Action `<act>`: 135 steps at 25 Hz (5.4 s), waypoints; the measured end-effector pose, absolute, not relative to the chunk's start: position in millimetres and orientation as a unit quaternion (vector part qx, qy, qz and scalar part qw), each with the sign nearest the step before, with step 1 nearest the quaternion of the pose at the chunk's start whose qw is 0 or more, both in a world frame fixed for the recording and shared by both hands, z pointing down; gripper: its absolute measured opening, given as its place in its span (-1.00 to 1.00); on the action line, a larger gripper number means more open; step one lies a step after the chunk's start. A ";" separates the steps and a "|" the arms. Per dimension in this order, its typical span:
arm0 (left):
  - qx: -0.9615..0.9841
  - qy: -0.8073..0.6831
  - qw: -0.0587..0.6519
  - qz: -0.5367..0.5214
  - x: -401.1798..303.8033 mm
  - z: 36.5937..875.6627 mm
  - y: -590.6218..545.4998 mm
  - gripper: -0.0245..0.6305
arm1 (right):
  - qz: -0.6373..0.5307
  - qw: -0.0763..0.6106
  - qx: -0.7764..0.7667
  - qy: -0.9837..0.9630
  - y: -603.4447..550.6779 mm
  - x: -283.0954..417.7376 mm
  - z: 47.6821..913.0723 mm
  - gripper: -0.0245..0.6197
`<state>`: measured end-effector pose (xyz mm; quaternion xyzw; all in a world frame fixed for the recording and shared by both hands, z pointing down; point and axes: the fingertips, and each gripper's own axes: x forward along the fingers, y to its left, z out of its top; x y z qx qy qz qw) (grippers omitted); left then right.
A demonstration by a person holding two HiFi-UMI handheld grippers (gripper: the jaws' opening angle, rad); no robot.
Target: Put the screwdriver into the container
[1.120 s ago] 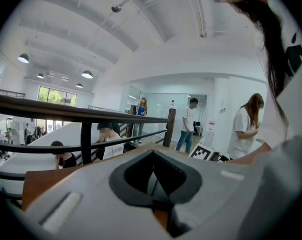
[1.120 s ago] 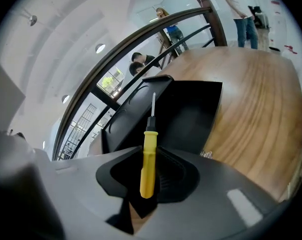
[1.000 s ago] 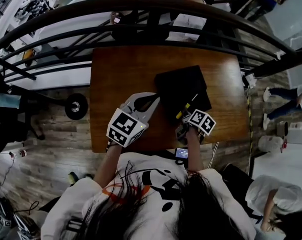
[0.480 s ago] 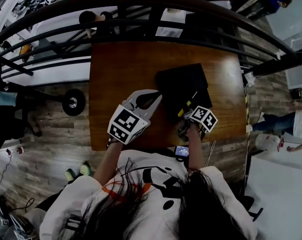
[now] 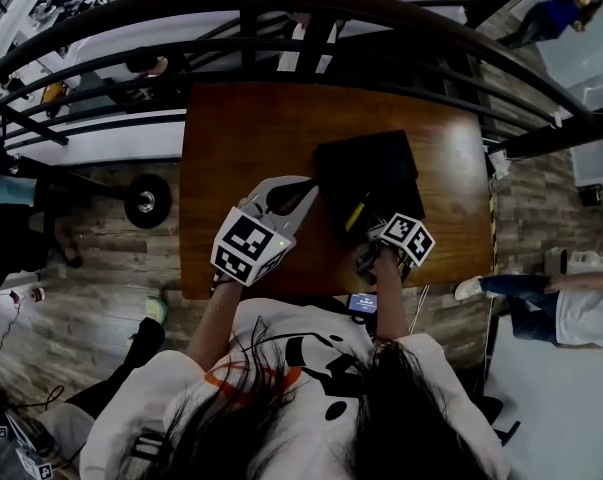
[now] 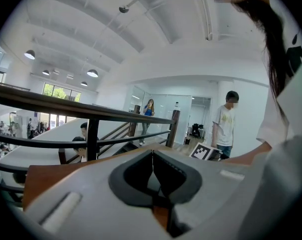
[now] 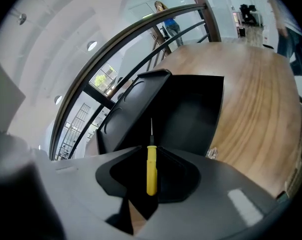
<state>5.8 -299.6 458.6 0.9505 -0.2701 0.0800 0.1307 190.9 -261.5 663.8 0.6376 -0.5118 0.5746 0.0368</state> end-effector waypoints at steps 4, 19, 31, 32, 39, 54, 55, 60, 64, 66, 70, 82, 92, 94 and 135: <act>0.950 -0.272 0.131 0.080 6.3 458.3 -299.8 -0.92 | 0.574 0.040 0.634 -0.517 -262.0 190.1 662.8 -0.64; 0.952 -0.263 0.126 0.087 17.9 454.8 -286.8 -0.92 | 0.503 0.030 0.618 -0.604 -277.9 180.9 602.0 -0.57; 0.952 -0.271 0.110 0.091 45.4 440.5 -257.3 -0.92 | 0.414 0.046 0.580 -0.700 -272.0 175.4 529.0 -0.52; 0.951 -0.273 0.110 0.092 47.2 440.0 -253.3 -0.92 | 0.410 0.044 0.575 -0.706 -269.8 174.3 523.9 -0.52; 0.946 -0.291 0.104 0.102 60.8 439.9 -220.2 -0.92 | 0.379 0.029 0.537 -0.753 -248.9 168.9 494.6 -0.52; 0.933 -0.330 0.100 0.101 120.0 455.6 -126.1 -0.92 | 0.326 0.041 0.470 -0.819 -150.9 194.5 485.8 -0.64; 0.933 -0.331 0.101 0.102 124.3 455.4 -118.7 -0.92 | 0.323 0.042 0.467 -0.822 -142.7 196.6 484.4 -0.66; 0.932 -0.327 0.112 0.112 144.3 456.8 -84.5 -0.92 | 0.310 0.048 0.455 -0.833 -106.6 206.4 479.5 -0.76; 0.932 -0.321 0.119 0.118 151.8 458.4 -60.5 -0.92 | 0.309 0.043 0.449 -0.837 -83.4 208.6 476.8 -0.80; 0.930 -0.322 0.123 0.124 151.4 461.4 -49.9 -0.92 | 0.311 0.043 0.445 -0.839 -73.4 206.5 478.4 -0.81; 0.925 -0.328 0.129 0.142 144.2 467.0 -29.4 -0.92 | 0.315 0.049 0.430 -0.844 -58.0 194.4 483.9 -0.82; 0.921 -0.336 0.120 0.157 106.8 467.2 23.2 -0.92 | 0.314 0.051 0.410 -0.855 -17.8 147.7 487.0 -0.85; 0.924 -0.334 0.105 0.154 40.4 430.7 72.9 -0.92 | 0.311 0.044 0.426 -0.848 33.8 95.3 456.6 -0.85; 0.926 -0.331 0.101 0.153 18.3 424.7 70.2 -0.92 | 0.308 0.045 0.432 -0.847 33.2 76.0 451.8 -0.85; 0.935 -0.317 0.114 0.108 -38.0 390.1 178.0 -0.92 | 0.269 0.095 0.438 -0.852 155.5 11.4 415.2 -0.86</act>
